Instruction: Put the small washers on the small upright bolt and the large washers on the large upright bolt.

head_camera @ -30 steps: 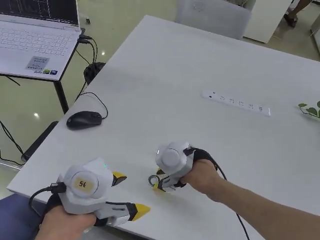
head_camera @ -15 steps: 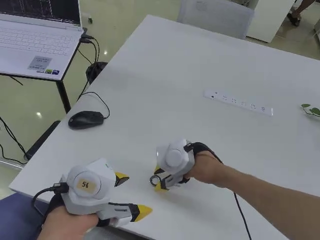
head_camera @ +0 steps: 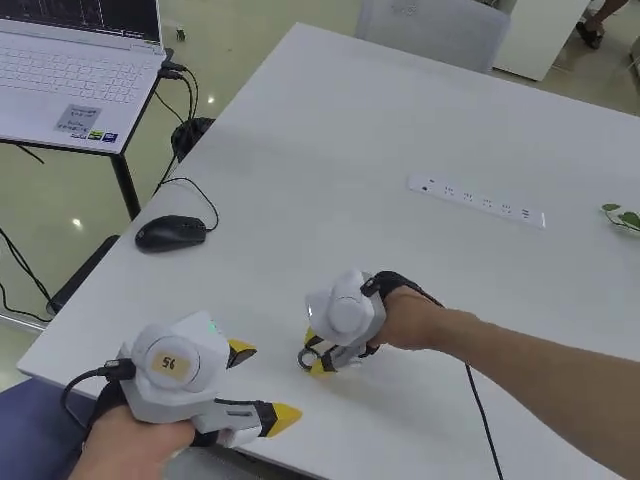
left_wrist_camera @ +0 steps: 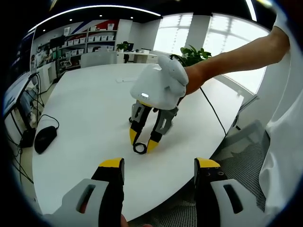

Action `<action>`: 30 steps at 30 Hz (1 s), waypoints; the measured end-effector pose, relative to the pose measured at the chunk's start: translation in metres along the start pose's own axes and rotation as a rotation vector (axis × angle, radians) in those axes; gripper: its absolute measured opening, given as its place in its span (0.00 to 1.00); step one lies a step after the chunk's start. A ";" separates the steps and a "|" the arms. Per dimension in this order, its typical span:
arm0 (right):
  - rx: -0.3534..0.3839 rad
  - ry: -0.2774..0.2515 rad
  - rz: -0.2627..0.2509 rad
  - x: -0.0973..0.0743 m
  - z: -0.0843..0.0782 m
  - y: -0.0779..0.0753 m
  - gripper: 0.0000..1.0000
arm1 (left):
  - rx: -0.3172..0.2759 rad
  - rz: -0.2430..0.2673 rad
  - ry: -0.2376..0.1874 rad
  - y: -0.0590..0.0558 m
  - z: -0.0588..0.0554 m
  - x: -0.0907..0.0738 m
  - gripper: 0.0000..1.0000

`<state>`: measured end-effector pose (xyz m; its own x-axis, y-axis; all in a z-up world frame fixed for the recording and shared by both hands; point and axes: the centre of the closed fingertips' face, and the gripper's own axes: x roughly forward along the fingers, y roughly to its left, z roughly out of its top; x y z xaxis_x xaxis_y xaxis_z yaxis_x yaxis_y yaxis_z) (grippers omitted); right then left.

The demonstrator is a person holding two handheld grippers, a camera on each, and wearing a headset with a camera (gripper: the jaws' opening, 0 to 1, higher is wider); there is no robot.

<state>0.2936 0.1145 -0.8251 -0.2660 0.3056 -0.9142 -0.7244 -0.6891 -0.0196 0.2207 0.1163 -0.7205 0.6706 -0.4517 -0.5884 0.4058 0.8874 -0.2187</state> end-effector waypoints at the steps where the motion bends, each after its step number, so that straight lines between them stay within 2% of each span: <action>1: 0.005 0.001 -0.004 0.000 -0.001 0.000 0.25 | 0.003 0.000 0.000 0.000 0.000 0.000 0.59; 5: 0.037 0.010 -0.027 -0.001 -0.001 0.000 0.24 | 0.005 0.002 -0.006 0.000 0.003 -0.001 0.59; 8: 0.122 0.001 -0.048 -0.002 -0.001 -0.001 0.23 | 0.003 0.008 -0.008 0.002 0.002 -0.003 0.59; 14: 0.176 -0.018 -0.064 -0.004 -0.006 0.004 0.23 | -0.010 0.018 -0.012 0.004 -0.002 -0.007 0.59; 20: 0.228 -0.038 -0.083 -0.008 -0.009 0.010 0.23 | -0.007 0.015 -0.014 0.004 0.000 -0.005 0.59; 26: 0.263 -0.052 -0.121 -0.019 -0.011 0.010 0.23 | -0.002 0.008 -0.014 0.001 0.001 -0.003 0.59; 30: 0.303 -0.069 -0.165 -0.030 -0.012 0.003 0.23 | -0.001 0.007 -0.012 0.001 0.001 -0.003 0.59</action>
<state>0.3074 0.0950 -0.8025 -0.1646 0.4479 -0.8788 -0.9143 -0.4035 -0.0344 0.2198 0.1180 -0.7184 0.6807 -0.4470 -0.5803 0.4006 0.8904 -0.2159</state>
